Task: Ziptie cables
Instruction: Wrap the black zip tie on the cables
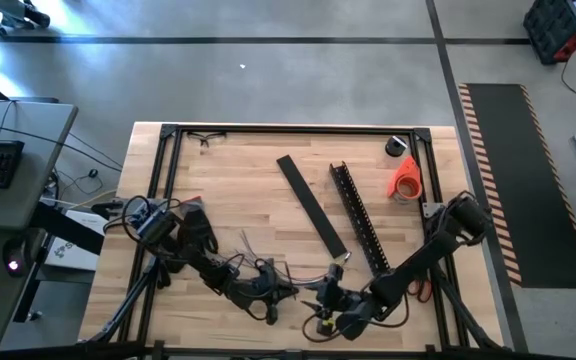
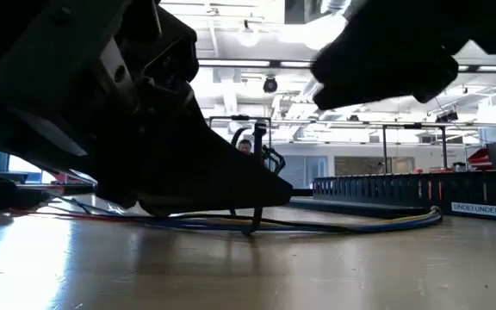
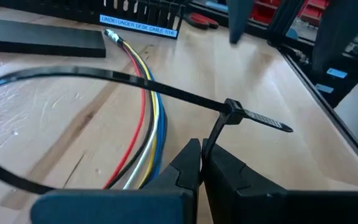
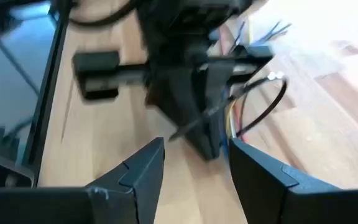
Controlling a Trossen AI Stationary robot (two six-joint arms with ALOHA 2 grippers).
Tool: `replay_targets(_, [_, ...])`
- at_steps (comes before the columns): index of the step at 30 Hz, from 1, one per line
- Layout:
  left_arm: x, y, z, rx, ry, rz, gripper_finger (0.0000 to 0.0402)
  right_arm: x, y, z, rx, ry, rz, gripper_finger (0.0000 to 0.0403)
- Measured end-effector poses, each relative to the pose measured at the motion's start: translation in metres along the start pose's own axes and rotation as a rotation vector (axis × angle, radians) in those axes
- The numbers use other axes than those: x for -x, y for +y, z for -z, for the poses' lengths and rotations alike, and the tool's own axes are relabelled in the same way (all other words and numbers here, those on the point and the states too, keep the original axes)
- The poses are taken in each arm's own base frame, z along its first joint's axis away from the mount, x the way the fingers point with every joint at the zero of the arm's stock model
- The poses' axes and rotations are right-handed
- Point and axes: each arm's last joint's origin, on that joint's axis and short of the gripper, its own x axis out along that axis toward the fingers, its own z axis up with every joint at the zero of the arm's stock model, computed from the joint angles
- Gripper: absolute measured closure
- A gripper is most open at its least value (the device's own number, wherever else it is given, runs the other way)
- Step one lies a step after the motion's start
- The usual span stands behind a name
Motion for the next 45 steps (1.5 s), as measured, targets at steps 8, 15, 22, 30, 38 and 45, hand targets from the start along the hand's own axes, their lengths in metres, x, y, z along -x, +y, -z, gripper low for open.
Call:
replay_targets(8, [0.0, 0.001, 0.0, -0.019, -0.015, -0.03, 0.0402, -0.023, 0.0, 0.015, -0.044, -0.028, 0.018, 0.024])
replay_targets(15, [0.0, 0.001, -0.001, -0.019, -0.022, -0.042, 0.0402, -0.034, 0.008, 0.015, -0.026, -0.085, 0.088, 0.024])
replay_targets(22, [0.0, 0.001, -0.001, -0.019, -0.023, -0.044, 0.0402, -0.052, 0.012, 0.015, 0.008, -0.104, 0.194, 0.0248])
replay_targets(30, [0.001, 0.0, 0.0, -0.019, -0.023, -0.041, 0.0402, -0.051, 0.014, 0.012, 0.006, -0.107, 0.247, 0.0318])
replay_targets(38, [0.003, -0.003, 0.001, -0.025, -0.031, -0.051, 0.0402, -0.048, 0.016, 0.014, 0.01, -0.083, 0.226, 0.0396])
replay_targets(45, [0.006, -0.008, -0.003, -0.074, -0.013, 0.007, 0.0381, -0.049, 0.015, 0.014, 0.0, -0.084, 0.227, 0.0401])
